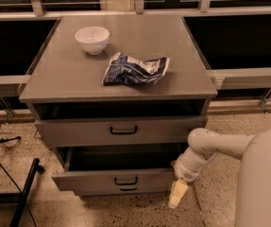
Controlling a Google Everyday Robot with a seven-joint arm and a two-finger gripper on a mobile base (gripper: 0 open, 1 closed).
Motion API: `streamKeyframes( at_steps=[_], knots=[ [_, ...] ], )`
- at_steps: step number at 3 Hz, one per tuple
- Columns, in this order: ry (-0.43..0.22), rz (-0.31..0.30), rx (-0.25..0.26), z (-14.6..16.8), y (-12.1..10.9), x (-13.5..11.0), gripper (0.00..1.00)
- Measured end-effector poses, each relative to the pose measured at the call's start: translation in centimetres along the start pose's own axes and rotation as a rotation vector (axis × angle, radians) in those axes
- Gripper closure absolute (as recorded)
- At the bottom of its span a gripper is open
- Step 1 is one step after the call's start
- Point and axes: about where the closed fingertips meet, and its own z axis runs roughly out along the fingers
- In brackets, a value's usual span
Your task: Open middle drawer
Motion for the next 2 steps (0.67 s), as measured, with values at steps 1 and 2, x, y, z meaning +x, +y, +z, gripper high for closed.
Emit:
streamKeyframes(
  at_steps=[1,2],
  knots=[
    [-0.002,0.016,-0.024,0.2,1.5,0.9,0.00],
    [-0.013,0.028,-0.040,0.0,3.2,1.7,0.00]
  ],
)
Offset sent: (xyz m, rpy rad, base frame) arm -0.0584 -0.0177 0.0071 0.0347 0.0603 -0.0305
